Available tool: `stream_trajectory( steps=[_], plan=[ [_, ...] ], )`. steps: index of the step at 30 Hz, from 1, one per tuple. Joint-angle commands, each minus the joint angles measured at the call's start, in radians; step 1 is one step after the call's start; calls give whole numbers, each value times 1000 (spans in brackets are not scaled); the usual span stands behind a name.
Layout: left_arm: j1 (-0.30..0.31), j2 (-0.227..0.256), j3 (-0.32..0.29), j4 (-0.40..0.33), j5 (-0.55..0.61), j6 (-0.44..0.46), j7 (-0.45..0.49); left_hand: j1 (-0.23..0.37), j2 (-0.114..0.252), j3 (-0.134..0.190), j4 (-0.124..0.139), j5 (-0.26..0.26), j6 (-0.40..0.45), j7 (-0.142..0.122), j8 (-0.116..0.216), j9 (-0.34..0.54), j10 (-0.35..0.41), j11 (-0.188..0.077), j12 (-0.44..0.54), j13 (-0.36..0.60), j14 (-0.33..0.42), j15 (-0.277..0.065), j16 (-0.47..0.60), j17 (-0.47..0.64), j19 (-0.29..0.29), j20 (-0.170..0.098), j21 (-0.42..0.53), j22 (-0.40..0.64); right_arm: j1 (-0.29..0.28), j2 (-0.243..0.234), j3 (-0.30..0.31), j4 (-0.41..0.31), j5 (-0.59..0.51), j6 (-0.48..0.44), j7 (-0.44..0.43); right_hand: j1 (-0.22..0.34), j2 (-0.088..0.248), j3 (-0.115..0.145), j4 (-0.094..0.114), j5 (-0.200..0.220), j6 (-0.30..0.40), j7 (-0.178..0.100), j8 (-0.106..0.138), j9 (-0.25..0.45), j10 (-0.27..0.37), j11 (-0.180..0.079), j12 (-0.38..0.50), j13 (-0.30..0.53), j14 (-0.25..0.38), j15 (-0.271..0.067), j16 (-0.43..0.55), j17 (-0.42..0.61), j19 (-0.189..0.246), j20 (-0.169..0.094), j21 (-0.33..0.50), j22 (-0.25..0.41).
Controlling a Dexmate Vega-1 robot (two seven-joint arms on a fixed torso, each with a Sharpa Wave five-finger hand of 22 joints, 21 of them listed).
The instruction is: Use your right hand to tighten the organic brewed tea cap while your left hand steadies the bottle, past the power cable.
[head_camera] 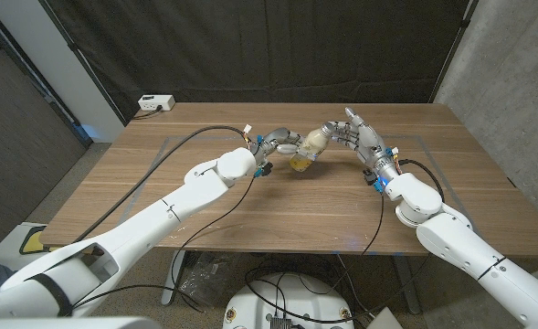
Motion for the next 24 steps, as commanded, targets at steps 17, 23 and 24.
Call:
stream_trajectory(
  steps=[17, 23, 24],
  plan=[
    [18, 2, -12, 1, -21, -12, 23, 39, 51, 211, 201, 3, -1, -1, 0, 3, -3, 2, 2, 1, 8, -12, 8, 1, -8, -1, -8, 3, -11, 4, 7, -7, 7, 11, 3, -12, -9, 1, 6, -6, -260, 23, -116, 28, -26, -14, -20, 6, 13, -1, -6, 3, 35, 1, 0, 5],
    [19, 5, -14, 0, -22, -15, 22, 37, 50, 213, 202, 3, -2, 0, 0, 3, -3, 1, 2, 1, 5, -10, 7, 1, -10, 0, -10, 3, -10, 11, 3, -4, 6, 14, -1, -11, -11, 1, 5, -6, -353, 29, -140, 17, -38, -17, -27, 6, 13, -2, -6, 3, 47, 0, 1, 5],
    [20, 6, -14, -1, -22, -16, 23, 37, 50, 214, 202, 3, -1, 0, 1, 3, -4, 4, 2, 1, 5, -11, 8, 1, -11, -1, -10, 3, -10, 12, 3, -3, 6, 16, -2, -11, -12, 2, 4, -6, -362, 28, -141, 16, -40, -17, -28, 6, 12, -3, -7, 3, 48, 0, 2, 5]
  ],
)
